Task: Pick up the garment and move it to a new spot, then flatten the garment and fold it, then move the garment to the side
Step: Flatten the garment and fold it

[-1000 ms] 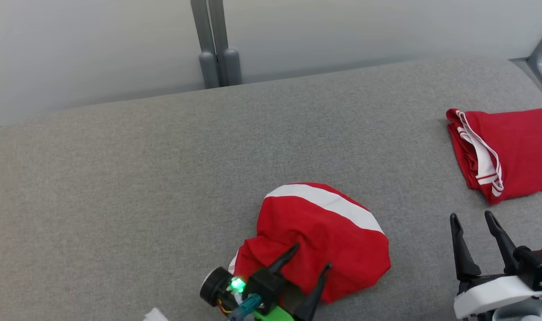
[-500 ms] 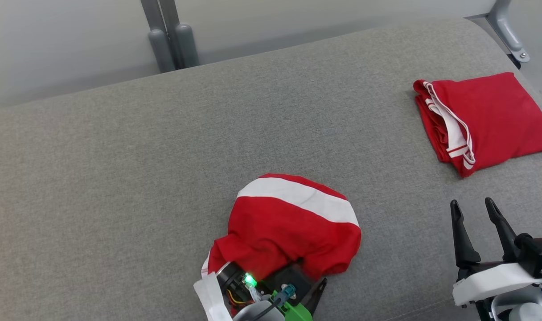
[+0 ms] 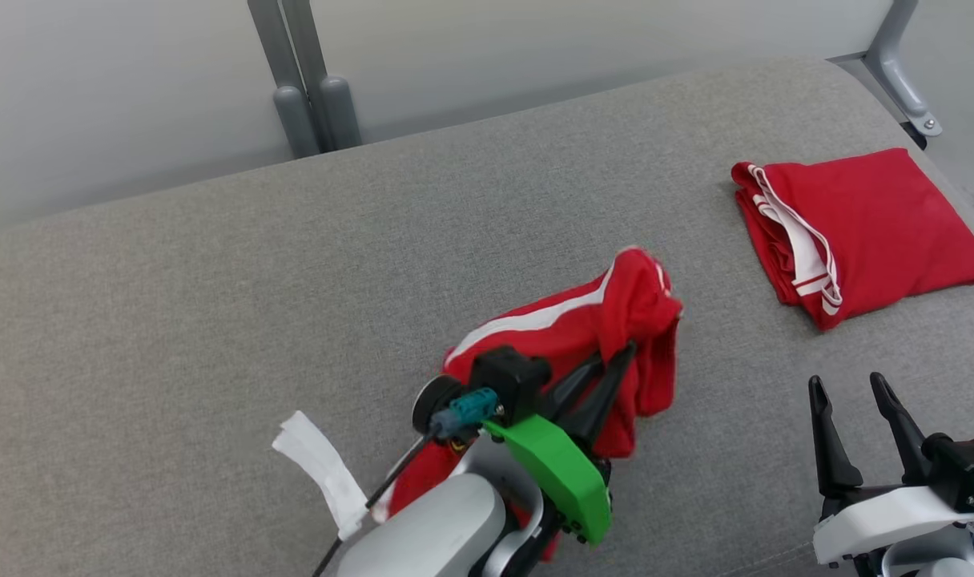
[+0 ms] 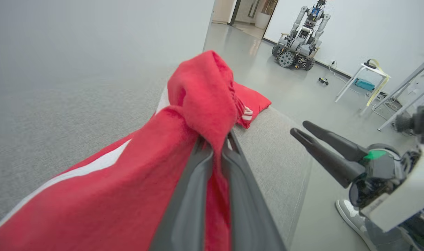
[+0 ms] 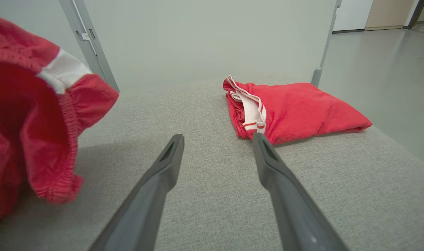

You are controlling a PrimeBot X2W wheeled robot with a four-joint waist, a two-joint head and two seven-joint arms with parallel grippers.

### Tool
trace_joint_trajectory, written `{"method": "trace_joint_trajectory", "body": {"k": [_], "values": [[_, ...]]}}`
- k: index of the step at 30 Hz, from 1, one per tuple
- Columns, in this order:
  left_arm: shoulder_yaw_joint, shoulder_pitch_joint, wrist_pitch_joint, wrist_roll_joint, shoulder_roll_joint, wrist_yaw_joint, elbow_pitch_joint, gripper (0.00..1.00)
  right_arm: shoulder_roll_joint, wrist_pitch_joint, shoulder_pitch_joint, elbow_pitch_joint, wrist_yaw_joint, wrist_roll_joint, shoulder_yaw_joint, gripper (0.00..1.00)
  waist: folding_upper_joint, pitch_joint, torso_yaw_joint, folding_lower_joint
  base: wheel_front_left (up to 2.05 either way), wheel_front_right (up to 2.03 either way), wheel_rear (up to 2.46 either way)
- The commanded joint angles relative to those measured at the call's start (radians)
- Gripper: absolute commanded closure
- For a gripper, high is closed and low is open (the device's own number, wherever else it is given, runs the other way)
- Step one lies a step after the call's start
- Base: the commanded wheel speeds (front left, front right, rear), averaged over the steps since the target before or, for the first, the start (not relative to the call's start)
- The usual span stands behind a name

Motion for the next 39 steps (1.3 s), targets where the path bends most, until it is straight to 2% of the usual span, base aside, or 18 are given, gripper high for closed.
{"method": "trace_joint_trajectory", "body": {"k": [1,5,14,19,25,30,33,35,37,38,39], "values": [[0.016,-0.017,-0.014,-0.032,0.005,0.0,-0.031,1.0,0.0,-0.003,0.008,0.003,-0.001,-0.006,0.003,0.0,0.0,-0.018,0.003,0.0,0.0,0.0,0.0],[0.036,-0.033,-0.044,-0.114,0.004,-0.006,-0.134,1.0,-0.005,-0.003,0.014,0.006,-0.001,-0.007,0.011,0.0,0.0,-0.041,-0.004,0.0,0.0,0.0,0.0],[0.084,-0.046,-0.125,-0.429,0.005,-0.026,-0.359,1.0,-0.004,-0.003,0.019,0.007,-0.001,-0.009,0.015,0.0,0.0,-0.056,-0.03,0.0,0.0,0.0,0.0],[0.199,0.021,-0.126,-0.554,0.006,-0.006,-0.337,1.0,0.003,-0.003,0.008,0.008,-0.001,-0.004,0.018,0.0,0.0,-0.043,-0.047,0.0,0.0,0.0,0.0],[0.29,0.123,-0.126,-0.481,0.004,-0.003,-0.14,1.0,0.007,-0.003,0.009,0.012,-0.001,0.001,0.002,0.0,0.0,-0.026,-0.059,0.0,0.0,0.0,0.0],[0.389,0.202,-0.127,-0.336,0.005,-0.002,0.001,1.0,0.01,-0.003,0.019,0.016,-0.001,0.002,-0.011,0.0,0.0,-0.02,-0.051,0.0,0.0,0.0,0.0],[0.467,0.262,-0.127,-0.279,0.006,-0.001,0.048,0.93,0.014,-0.003,0.03,0.018,-0.001,0.0,-0.019,0.0,0.0,-0.024,-0.034,0.0,0.0,0.0,0.0],[0.517,0.295,-0.127,-0.239,0.005,0.008,0.073,0.78,0.016,-0.003,0.03,0.02,-0.001,-0.002,-0.021,0.0,0.0,-0.027,-0.022,0.0,0.0,0.0,0.0],[0.562,0.326,-0.127,-0.213,0.005,0.014,0.093,0.53,0.017,-0.003,0.033,0.02,-0.001,-0.005,-0.022,0.0,0.0,-0.031,-0.008,0.0,0.0,0.0,0.0],[0.578,0.339,-0.127,-0.204,0.005,0.017,0.1,0.24,0.017,-0.003,0.034,0.02,-0.001,-0.006,-0.019,0.0,0.0,-0.034,-0.003,0.0,0.0,0.0,0.0],[0.596,0.353,-0.127,-0.189,0.005,0.024,0.111,0.0,0.016,-0.003,0.035,0.021,-0.001,-0.007,-0.017,0.0,0.0,-0.037,0.003,0.0,0.0,0.0,0.0]]}}
